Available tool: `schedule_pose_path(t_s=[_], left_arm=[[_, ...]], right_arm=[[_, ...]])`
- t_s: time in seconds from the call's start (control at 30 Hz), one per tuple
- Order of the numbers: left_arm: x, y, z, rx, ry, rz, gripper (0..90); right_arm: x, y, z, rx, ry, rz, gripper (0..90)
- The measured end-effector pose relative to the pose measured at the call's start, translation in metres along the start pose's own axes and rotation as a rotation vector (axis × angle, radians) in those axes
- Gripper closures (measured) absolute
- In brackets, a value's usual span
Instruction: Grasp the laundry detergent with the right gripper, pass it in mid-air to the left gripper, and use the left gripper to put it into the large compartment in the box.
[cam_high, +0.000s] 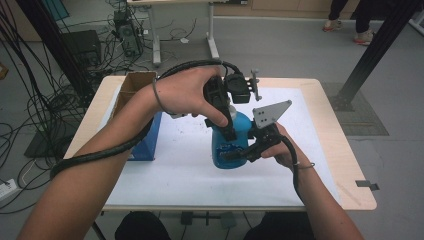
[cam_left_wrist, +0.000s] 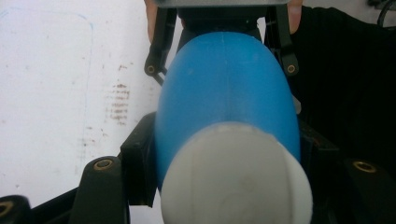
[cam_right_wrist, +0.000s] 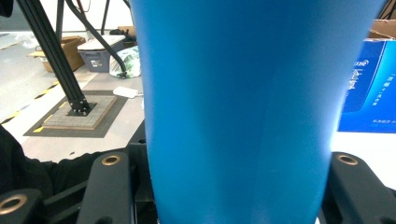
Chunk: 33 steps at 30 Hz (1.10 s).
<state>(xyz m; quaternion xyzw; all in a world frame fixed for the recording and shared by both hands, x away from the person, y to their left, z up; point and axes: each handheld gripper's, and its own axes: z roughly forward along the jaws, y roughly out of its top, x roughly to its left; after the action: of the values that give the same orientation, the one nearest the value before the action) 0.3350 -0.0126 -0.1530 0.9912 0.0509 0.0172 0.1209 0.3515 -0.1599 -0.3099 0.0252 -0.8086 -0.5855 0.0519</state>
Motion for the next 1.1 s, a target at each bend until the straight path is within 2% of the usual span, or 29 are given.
schedule_pose_path(t_s=[0.13, 0.4, 0.8, 1.1], left_arm=[[0.0001, -0.0011, 0.0012, 0.017, 0.004, 0.0, 37.9], [-0.001, -0.0014, 0.0017, 0.02, 0.01, -0.007, 37.9], [-0.0034, 0.0021, -0.0042, 0.029, 0.026, -0.001, 38.0], [-0.0041, 0.0024, -0.0019, 0.045, 0.029, -0.002, 38.0]], right_arm=[[-0.001, -0.0006, 0.0024, 0.005, 0.002, 0.0, 43.0], [-0.0016, -0.0018, 0.0052, 0.001, 0.007, 0.0, 42.8], [-0.0013, 0.0007, 0.005, -0.029, -0.001, -0.013, 42.4], [-0.0013, -0.0005, 0.0093, -0.032, -0.008, 0.002, 40.4]])
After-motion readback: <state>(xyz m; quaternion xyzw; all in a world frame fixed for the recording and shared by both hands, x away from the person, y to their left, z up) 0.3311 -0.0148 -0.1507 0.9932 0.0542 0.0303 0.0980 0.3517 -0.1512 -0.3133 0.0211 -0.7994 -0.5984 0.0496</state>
